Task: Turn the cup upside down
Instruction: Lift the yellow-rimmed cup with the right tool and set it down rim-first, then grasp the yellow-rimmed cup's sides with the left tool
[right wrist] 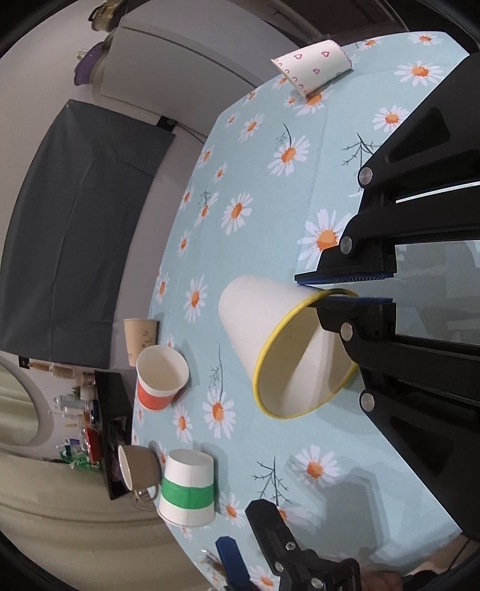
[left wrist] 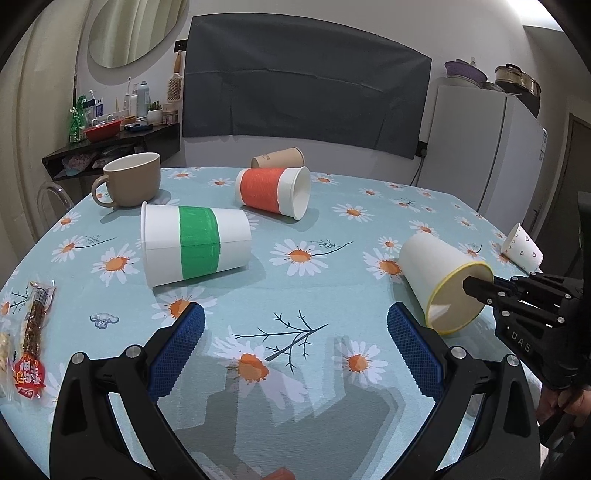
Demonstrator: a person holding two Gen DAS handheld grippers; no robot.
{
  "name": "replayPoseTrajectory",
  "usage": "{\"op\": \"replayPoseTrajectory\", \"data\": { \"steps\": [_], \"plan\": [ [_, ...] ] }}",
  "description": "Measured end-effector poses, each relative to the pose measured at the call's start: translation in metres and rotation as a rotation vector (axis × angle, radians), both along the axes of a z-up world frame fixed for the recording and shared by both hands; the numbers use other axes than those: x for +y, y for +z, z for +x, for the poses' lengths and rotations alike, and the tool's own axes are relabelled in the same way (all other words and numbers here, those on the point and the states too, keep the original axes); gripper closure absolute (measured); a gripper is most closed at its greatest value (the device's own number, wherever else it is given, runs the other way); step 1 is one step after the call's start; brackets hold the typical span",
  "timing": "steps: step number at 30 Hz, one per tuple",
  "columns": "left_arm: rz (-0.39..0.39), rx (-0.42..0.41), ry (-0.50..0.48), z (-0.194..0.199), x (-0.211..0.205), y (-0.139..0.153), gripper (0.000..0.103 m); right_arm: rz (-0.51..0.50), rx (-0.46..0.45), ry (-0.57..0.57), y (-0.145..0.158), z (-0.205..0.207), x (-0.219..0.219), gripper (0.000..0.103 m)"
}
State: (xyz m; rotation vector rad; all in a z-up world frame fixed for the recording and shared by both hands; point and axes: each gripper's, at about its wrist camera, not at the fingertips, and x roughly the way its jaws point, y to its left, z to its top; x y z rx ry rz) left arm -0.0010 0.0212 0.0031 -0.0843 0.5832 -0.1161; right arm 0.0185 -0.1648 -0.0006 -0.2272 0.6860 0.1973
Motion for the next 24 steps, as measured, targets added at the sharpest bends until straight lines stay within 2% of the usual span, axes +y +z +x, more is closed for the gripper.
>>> {"op": "replayPoseTrajectory", "data": {
  "steps": [1, 2, 3, 4, 7, 9, 10, 12, 18, 24],
  "plan": [
    [-0.001, 0.007, -0.003, 0.001, 0.0, 0.0, 0.006, 0.013, 0.005, 0.003, 0.0, 0.0, -0.004, 0.075],
    [-0.011, 0.015, -0.007, 0.003, 0.001, 0.0, 0.006, 0.009, -0.008, 0.002, 0.001, -0.003, -0.005, 0.058],
    [-0.023, 0.021, -0.007, 0.003, 0.002, 0.0, 0.006, -0.009, -0.033, 0.0, 0.0, -0.006, -0.006, 0.054],
    [-0.039, 0.027, -0.01, 0.005, 0.004, 0.0, 0.006, -0.032, -0.049, -0.001, -0.001, -0.009, -0.006, 0.054],
    [-0.092, 0.077, -0.025, 0.013, 0.007, -0.001, 0.006, -0.042, -0.042, 0.014, -0.003, -0.013, -0.009, 0.047],
    [-0.108, 0.113, -0.034, 0.018, 0.006, 0.001, 0.006, -0.041, -0.045, 0.021, -0.002, -0.017, -0.013, 0.034],
    [-0.103, 0.122, -0.038, 0.02, 0.003, 0.004, 0.006, -0.041, -0.05, 0.024, -0.002, -0.02, -0.015, 0.031],
    [-0.086, 0.127, -0.05, 0.022, -0.003, 0.012, 0.006, -0.034, -0.044, 0.042, -0.001, -0.024, -0.018, 0.02],
    [-0.003, 0.125, -0.11, 0.027, -0.033, 0.04, 0.006, -0.022, -0.043, 0.061, -0.001, -0.031, -0.031, 0.017],
    [0.056, 0.214, -0.145, 0.05, -0.059, 0.055, 0.006, -0.008, -0.047, 0.054, 0.001, -0.034, -0.05, 0.016]
  ]
}}
